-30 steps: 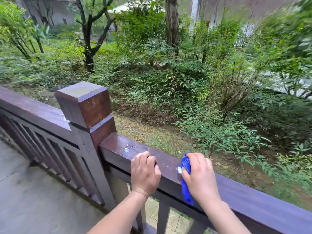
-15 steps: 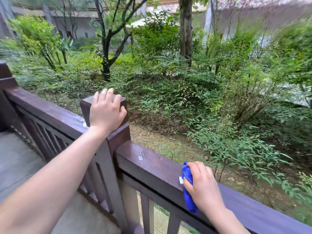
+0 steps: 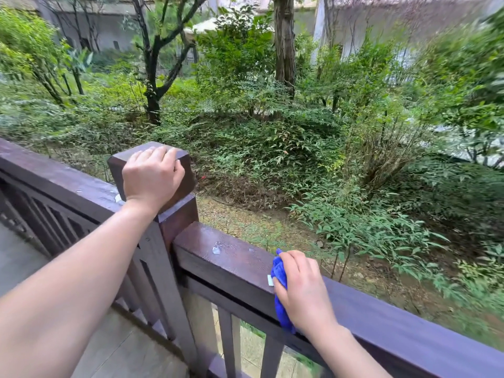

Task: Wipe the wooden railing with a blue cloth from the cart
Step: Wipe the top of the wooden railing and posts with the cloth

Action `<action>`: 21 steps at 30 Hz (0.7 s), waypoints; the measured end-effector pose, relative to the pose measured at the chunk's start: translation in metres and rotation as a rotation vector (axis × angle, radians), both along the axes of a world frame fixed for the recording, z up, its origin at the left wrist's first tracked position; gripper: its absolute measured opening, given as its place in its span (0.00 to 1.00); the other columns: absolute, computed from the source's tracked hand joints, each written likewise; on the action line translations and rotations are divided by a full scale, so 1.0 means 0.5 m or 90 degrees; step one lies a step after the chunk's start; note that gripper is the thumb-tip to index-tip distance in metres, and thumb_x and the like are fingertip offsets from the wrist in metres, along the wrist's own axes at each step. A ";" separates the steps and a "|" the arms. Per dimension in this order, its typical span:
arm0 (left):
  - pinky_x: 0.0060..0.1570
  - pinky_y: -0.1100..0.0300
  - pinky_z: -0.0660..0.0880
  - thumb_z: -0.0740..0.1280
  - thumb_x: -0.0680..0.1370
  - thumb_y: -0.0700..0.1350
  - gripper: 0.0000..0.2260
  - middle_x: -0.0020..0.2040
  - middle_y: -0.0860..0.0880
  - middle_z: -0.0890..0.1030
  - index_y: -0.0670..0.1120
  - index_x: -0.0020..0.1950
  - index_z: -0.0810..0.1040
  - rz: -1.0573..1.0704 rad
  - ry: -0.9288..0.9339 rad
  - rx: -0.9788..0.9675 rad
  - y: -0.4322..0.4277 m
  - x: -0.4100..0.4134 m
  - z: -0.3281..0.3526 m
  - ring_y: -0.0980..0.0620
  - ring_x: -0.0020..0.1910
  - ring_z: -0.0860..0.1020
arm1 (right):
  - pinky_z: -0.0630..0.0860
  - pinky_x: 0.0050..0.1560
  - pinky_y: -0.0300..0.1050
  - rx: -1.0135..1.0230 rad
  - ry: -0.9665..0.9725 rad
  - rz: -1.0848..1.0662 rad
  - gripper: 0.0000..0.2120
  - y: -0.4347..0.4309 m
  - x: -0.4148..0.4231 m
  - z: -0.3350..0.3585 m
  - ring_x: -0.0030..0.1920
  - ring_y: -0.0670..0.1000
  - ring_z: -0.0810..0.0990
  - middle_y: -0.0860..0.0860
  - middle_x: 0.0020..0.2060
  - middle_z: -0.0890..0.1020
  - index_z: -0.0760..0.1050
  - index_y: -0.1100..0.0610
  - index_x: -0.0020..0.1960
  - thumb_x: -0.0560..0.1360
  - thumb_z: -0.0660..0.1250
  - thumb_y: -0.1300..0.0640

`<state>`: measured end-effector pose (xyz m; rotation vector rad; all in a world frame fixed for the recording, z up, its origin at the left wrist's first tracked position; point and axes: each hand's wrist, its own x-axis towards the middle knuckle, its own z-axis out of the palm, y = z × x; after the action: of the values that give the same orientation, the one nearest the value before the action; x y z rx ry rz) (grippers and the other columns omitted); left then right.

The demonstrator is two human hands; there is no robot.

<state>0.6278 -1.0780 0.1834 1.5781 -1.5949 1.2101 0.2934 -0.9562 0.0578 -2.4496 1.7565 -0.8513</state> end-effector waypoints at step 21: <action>0.42 0.50 0.75 0.59 0.78 0.46 0.12 0.48 0.44 0.85 0.45 0.52 0.81 -0.010 0.024 -0.043 -0.004 -0.004 -0.008 0.40 0.47 0.82 | 0.71 0.57 0.41 0.012 -0.044 0.128 0.22 0.039 -0.080 0.009 0.55 0.50 0.73 0.47 0.55 0.74 0.73 0.50 0.62 0.71 0.67 0.44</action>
<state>0.6258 -1.0800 0.1792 1.5341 -1.5246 1.2060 0.2534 -0.9368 0.0622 -2.4979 1.4580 -0.8824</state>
